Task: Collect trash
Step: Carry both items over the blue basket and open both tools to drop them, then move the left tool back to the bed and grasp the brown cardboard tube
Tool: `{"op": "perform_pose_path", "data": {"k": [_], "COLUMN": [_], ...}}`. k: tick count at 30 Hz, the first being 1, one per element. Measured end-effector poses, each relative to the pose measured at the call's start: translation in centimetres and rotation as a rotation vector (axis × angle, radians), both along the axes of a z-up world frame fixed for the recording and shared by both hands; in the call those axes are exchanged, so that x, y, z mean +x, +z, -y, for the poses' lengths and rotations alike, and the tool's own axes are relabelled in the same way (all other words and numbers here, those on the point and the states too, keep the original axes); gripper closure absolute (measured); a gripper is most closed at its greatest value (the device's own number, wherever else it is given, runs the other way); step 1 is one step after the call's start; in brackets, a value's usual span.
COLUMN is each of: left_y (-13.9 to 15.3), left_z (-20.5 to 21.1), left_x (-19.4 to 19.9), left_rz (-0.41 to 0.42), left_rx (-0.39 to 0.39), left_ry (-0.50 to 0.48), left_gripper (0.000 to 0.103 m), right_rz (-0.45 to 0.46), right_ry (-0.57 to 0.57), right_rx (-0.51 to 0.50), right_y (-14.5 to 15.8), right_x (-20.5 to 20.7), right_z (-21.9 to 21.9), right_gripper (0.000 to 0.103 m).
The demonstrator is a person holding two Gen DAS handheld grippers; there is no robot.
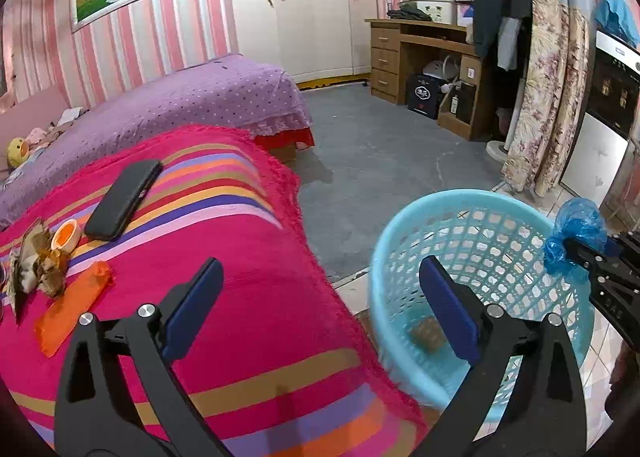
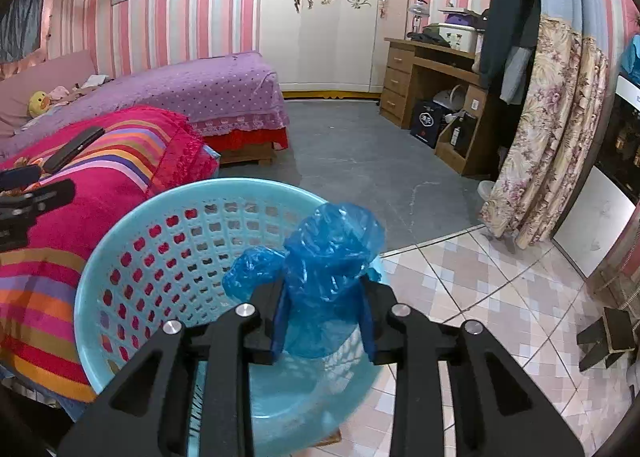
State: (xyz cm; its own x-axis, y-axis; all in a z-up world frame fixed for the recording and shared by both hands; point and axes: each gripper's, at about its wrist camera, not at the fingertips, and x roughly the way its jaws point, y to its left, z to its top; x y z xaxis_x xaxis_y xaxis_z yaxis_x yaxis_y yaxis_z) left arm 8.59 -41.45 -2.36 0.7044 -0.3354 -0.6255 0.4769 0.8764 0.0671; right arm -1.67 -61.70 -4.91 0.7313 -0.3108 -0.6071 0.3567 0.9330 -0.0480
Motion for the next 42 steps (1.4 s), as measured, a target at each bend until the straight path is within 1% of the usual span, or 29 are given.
{"op": "perform_pose_path", "data": {"k": [1,3,6,7,9,10,12,15,19,24,28,32,36,39,42], "left_y": [0.1,0.3,0.7,0.9,1.3,1.6,1.9,2.8,3.9,5.7,6.5,6.1,5.2,4.4,3.2], "left_z": [-0.4,-1.3,-2.9,-3.4,-4.8,-5.7,-7.3,-10.5,-14.7,-21.4,-27.7,-33.2,-37.4,-40.2,-42.7], "left_x": [0.1,0.2,0.3,0.3,0.4,0.3,0.1,-0.1,0.2,1.2,2.4,3.6,5.0,6.0,7.2], "left_rz": [-0.003,-0.001,0.007,0.009,0.005,0.005,0.015,0.028,0.040,0.078,0.096,0.105,0.103,0.084,0.054], "left_rx": [-0.002,-0.003,-0.006,-0.010,-0.023,-0.029,-0.033,-0.035,-0.033,-0.006,0.000,0.008,0.009,-0.006,-0.013], "left_ry": [0.004,0.013,0.025,0.031,0.044,0.049,0.057,0.078,0.116,0.206,0.293,0.382,0.463,0.510,0.555], "left_gripper": [0.007,0.007,0.007,0.007,0.006,0.006,0.006,0.006,0.005,0.005,0.005,0.005,0.005,0.005,0.005], "right_rz": [-0.004,-0.014,-0.010,-0.005,0.022,0.035,0.069,0.093,0.128,0.181,0.195,0.190,0.163,0.148,0.132], "right_ry": [-0.002,-0.013,-0.040,-0.052,-0.068,-0.068,-0.067,-0.052,-0.022,0.055,0.138,0.216,0.273,0.292,0.307], "right_rx": [-0.005,-0.020,-0.031,-0.033,-0.044,-0.046,-0.058,-0.072,-0.077,-0.055,-0.033,0.005,0.003,-0.007,-0.003], "right_y": [-0.1,-0.2,0.0,0.3,1.0,1.3,2.2,3.3,4.9,6.6,7.2,7.0,6.2,5.7,4.9], "right_x": [0.3,0.7,0.5,0.4,0.0,-0.2,-0.4,0.0,1.6,4.2,6.9,9.9,12.3,13.6,14.7], "right_z": [-0.2,-0.6,-1.0,-1.1,-1.7,-1.9,-3.1,-5.1,-9.3,-15.8,-21.4,-26.7,-31.4,-33.7,-35.1], "right_gripper": [0.064,0.042,0.029,0.026,0.015,0.013,0.006,0.006,0.006,0.005,0.005,0.005,0.005,0.005,0.005]}}
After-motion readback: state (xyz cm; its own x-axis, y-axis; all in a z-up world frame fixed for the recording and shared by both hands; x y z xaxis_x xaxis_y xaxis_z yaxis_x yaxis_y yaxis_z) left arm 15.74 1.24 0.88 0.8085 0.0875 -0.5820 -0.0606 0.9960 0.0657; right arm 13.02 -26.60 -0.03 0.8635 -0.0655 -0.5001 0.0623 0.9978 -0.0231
